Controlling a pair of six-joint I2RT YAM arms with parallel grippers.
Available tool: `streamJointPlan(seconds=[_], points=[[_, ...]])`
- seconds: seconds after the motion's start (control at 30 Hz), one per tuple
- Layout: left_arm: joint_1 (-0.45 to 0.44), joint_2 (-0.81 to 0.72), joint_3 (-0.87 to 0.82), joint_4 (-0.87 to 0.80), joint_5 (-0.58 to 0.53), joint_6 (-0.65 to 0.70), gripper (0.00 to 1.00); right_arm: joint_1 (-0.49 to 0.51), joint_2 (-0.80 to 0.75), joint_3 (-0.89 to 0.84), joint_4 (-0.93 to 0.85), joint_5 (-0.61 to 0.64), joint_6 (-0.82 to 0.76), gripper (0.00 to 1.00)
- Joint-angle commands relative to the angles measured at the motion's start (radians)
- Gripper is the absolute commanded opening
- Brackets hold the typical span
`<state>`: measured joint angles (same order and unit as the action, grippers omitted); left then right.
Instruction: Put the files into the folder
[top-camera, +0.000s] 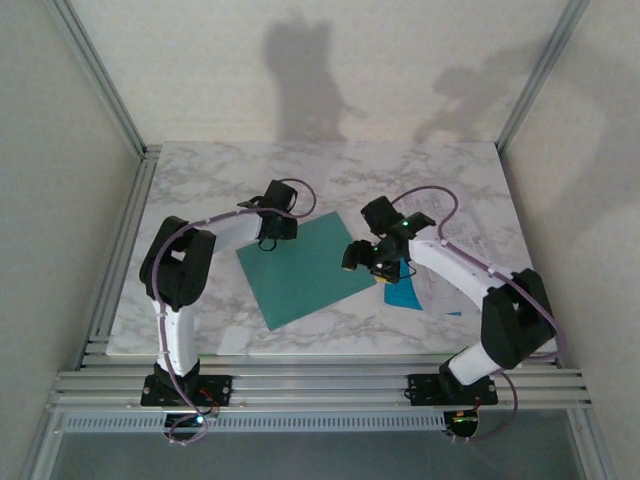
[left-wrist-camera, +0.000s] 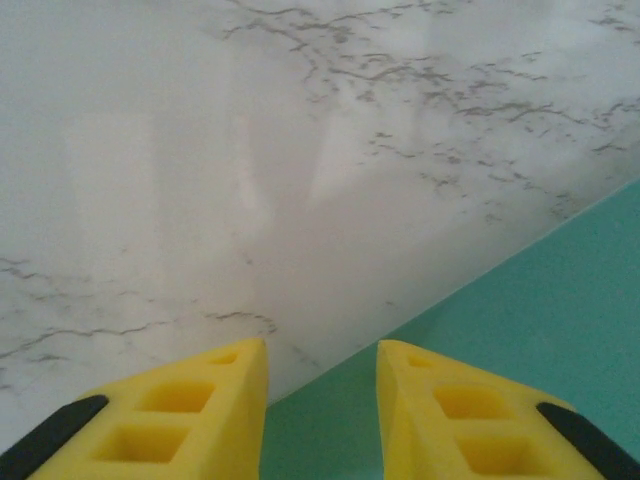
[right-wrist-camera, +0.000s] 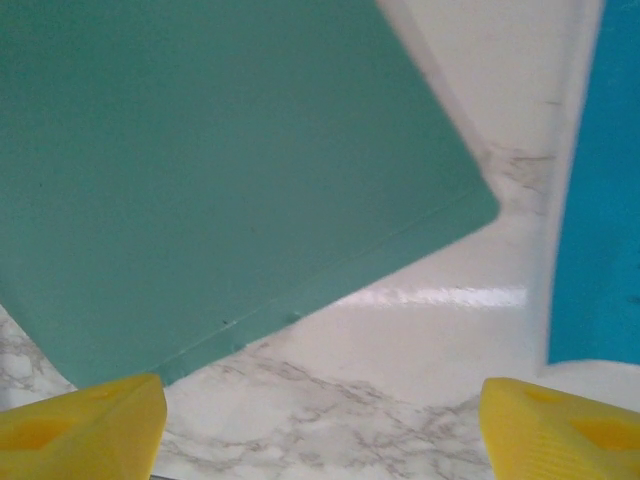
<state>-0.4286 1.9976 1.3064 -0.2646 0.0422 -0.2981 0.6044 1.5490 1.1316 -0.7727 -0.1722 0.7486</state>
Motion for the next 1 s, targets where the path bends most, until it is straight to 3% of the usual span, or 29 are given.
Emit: streamJointPlan(seconds=[0.0,0.13,0.4,0.7,0.97], points=[[0.036,-0.034,-0.024,-0.083,0.015,-0.043,0.38,0.05,0.089,0.026,0.048,-0.066,0.02,0.78],[0.068,-0.038,-0.02,-0.087,0.07,-0.05,0.46,0.108,0.209,0.034,0.101,-0.109,0.076,0.78],[0.109,-0.083,-0.078,-0.095,0.118,-0.033,0.55,0.087,0.363,0.134,0.114,-0.103,0.096,0.78],[0.153,-0.181,-0.209,-0.082,0.208,-0.045,0.55,-0.038,0.518,0.307,0.057,-0.146,0.032,0.77],[0.146,-0.319,-0.389,0.031,0.376,-0.218,0.55,-0.135,0.657,0.56,-0.036,-0.194,-0.026,0.76]])
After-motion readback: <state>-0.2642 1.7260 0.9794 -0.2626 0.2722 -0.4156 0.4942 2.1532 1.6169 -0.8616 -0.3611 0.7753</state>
